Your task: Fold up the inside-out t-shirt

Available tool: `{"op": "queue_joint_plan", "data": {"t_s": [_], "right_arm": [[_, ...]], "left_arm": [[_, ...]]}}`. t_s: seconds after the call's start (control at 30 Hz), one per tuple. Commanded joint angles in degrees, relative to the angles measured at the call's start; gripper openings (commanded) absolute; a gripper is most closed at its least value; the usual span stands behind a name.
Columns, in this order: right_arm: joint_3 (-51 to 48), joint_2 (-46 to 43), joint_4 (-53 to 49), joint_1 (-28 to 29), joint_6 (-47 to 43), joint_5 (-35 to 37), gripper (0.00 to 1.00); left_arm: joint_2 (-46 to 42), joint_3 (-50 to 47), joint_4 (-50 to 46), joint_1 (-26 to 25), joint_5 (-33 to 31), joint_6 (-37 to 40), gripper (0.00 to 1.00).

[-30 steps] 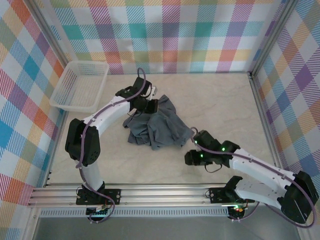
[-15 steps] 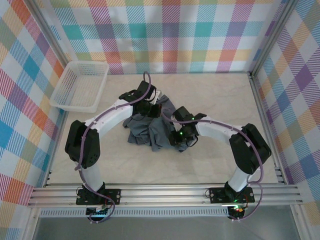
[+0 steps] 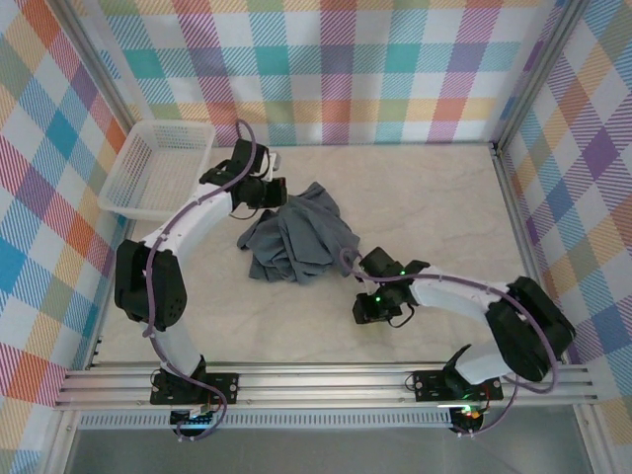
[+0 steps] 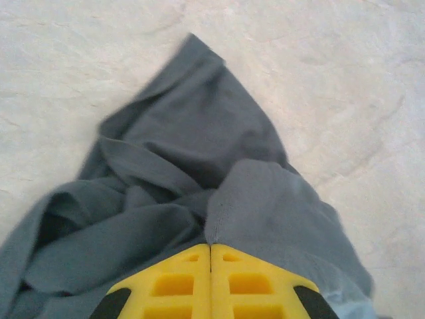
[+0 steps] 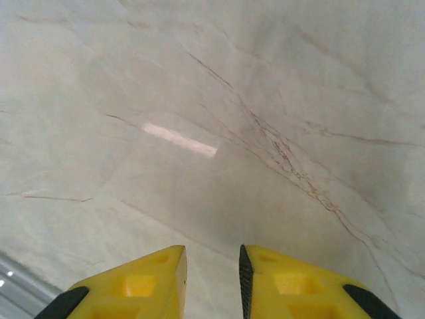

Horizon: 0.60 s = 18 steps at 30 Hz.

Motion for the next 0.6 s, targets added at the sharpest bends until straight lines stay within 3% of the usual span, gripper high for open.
{"op": "queue_joint_plan", "data": {"t_s": [0.0,0.13,0.27,0.4,0.57], "right_arm": [[6.0,-7.1,-2.6,-1.1,0.0,5.5,0.30],[9.2,-9.8,2.0,-5.7,-4.3,11.5,0.39],[13.7,-0.7,6.6,-11.2,-11.6,0.6,0.53],[18.7,9.1,5.6,-11.2,-18.9,-4.2,0.44],[17.8,11.1,7.4,-11.2,-21.7,-2.9,0.38]], "left_arm": [[-2.3,-1.9,1.6,-0.7,3.2,0.2,0.00],[-4.3,-6.4,3.3,-1.1,4.5,0.0,0.00],[-4.7,-7.3,3.1,-1.7,4.5,0.1,0.00],[-4.7,-6.6,2.2,-1.8,4.1,0.4,0.00],[-4.5,-6.2,1.9,-1.9,3.9,0.4,0.00]]}}
